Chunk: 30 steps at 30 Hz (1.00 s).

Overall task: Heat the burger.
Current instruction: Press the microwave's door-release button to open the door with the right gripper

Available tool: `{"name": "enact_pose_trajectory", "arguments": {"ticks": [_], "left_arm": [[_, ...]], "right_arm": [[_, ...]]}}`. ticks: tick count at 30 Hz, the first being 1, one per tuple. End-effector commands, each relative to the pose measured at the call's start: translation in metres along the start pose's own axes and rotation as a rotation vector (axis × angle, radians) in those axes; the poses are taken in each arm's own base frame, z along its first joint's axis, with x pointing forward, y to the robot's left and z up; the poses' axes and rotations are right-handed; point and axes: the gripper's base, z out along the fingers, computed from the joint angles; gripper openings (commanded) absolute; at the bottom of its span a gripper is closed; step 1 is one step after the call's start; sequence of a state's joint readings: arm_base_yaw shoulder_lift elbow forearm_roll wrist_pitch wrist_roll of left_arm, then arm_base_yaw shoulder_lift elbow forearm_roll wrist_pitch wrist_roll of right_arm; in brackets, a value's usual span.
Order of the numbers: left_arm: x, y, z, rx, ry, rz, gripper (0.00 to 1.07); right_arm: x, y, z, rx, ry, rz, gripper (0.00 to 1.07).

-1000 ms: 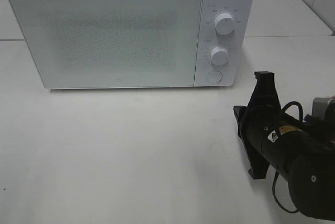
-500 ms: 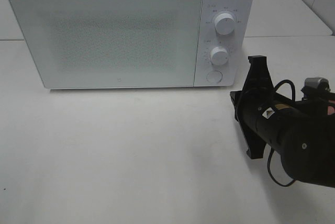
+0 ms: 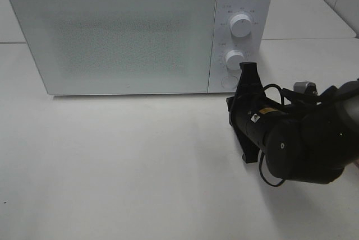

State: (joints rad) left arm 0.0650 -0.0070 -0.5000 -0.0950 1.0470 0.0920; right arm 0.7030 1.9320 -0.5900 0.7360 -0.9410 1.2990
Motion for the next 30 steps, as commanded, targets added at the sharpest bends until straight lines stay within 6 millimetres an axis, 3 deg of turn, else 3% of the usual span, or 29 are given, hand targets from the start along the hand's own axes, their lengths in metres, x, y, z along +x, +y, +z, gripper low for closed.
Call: {"name": "enact_pose_trajectory", "arguments": {"ticks": [1, 18, 30], "left_arm": [[0.001, -0.001, -0.003, 0.009, -0.029, -0.001, 0.98], [0.001, -0.001, -0.003, 0.009, -0.029, -0.001, 0.98], [0.001, -0.001, -0.003, 0.008, -0.029, 0.0, 0.98]], "right_arm": [[0.002, 0.001, 0.006, -0.004, 0.005, 0.001, 0.0], [-0.008, 0.017, 0.039, -0.035, -0.007, 0.008, 0.01], [-0.005, 0.004, 0.053, -0.012, -0.002, 0.021, 0.01]]}}
